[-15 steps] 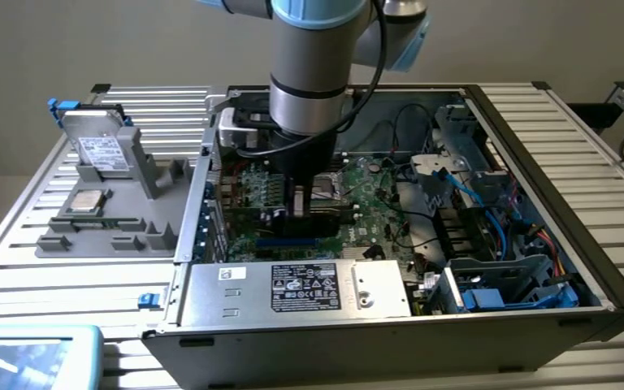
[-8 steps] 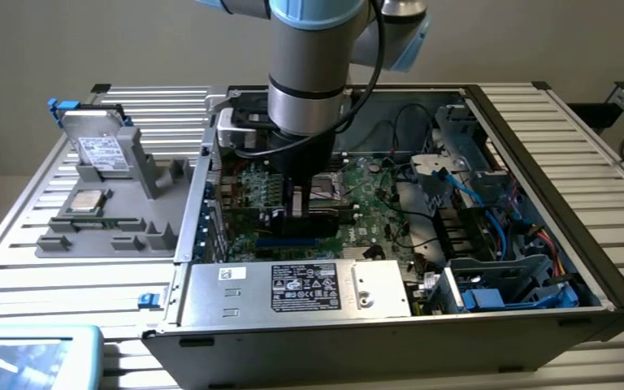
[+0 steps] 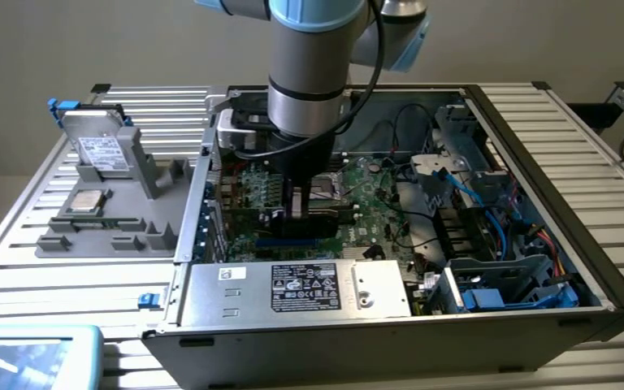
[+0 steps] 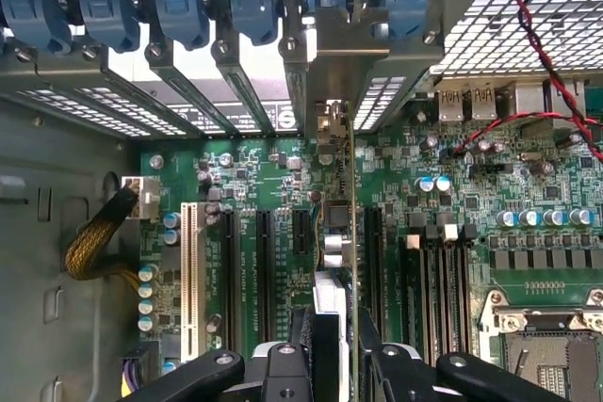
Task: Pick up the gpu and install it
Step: 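Insert the gpu into the slot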
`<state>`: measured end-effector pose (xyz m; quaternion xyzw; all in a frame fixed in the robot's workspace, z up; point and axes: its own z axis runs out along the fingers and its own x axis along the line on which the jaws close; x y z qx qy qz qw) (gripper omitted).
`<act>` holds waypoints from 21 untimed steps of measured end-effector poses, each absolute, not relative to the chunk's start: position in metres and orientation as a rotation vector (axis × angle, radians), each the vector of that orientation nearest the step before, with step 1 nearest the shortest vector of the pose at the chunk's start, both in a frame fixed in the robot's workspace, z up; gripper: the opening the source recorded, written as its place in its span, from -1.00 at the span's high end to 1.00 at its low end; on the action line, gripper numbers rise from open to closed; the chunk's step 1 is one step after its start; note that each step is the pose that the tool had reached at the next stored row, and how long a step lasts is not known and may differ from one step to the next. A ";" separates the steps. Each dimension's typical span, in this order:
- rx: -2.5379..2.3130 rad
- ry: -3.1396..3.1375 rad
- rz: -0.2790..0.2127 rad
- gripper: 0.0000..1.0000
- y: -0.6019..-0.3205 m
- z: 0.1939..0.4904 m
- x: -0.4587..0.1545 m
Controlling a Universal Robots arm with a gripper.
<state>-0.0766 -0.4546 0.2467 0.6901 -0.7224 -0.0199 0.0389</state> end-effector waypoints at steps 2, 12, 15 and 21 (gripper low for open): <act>2.116 -2.215 -0.061 0.42 -0.455 0.247 -0.077; 2.117 -2.219 -0.067 0.42 -0.455 0.246 -0.078; 2.118 -2.219 -0.068 0.42 -0.455 0.246 -0.078; 2.119 -2.220 -0.071 0.42 -0.455 0.246 -0.079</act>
